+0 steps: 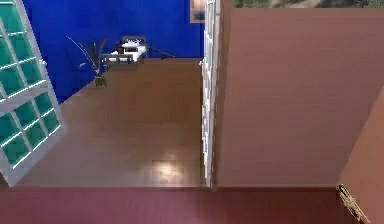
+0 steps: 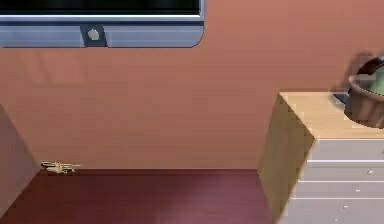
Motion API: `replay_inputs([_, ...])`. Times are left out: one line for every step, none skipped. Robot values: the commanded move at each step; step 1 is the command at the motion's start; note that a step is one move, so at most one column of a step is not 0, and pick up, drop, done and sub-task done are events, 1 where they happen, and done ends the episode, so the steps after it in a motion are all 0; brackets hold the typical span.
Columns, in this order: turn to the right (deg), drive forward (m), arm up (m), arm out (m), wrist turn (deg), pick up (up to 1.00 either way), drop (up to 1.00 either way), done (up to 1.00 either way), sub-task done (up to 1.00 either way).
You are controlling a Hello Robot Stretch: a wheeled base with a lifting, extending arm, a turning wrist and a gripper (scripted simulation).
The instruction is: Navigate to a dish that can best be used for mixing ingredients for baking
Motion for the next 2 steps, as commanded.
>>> replay_inputs([27.0, 0.0, 0.0, 0.0, 0.0, 0.0, 0.0, 0.0, 0.0])
replay_inputs([0.0, 0.25, 0.0, 0.0, 0.0, 0.0, 0.0, 0.0, 0.0])
